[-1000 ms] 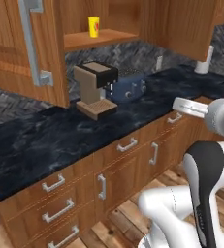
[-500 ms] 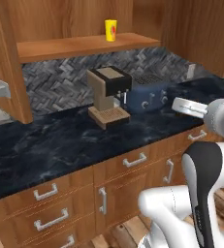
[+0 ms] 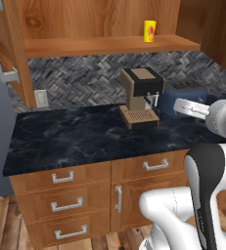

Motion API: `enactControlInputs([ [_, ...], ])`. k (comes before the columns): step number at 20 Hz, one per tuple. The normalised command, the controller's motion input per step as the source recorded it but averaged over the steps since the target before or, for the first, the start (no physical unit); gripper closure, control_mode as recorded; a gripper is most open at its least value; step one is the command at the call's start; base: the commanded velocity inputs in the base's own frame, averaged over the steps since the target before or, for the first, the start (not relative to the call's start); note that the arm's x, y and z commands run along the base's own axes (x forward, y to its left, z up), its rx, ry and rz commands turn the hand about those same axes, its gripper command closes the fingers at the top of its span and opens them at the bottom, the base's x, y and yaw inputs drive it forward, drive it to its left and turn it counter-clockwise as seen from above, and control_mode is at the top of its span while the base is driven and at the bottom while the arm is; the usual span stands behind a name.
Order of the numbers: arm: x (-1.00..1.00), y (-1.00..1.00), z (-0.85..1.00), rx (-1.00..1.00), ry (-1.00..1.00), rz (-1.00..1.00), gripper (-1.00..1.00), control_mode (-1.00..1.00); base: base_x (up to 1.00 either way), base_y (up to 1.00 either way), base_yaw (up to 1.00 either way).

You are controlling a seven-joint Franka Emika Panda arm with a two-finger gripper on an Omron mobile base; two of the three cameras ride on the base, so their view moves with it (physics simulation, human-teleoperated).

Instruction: Open the cabinet directly in front. Then move the liquor and the cup to the dining counter with the candle on it.

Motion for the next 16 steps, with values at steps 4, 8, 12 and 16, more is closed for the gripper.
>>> enactControlInputs([
  [4,0.00,0.00,0.00,0.00,0.00,0.00,-1.00,1.00,0.51,-0.31,0.15],
  [8,0.00,0.00,0.00,0.00,0.00,0.00,-1.00,1.00,0.59,-0.20,0.07],
  [12,0.00,0.00,0.00,0.00,0.00,0.00,-1.00,1.00,0.65,-0.17,0.05],
  [16,0.00,0.00,0.00,0.00,0.00,0.00,-1.00,1.00,0.65,-0.21,0.06],
])
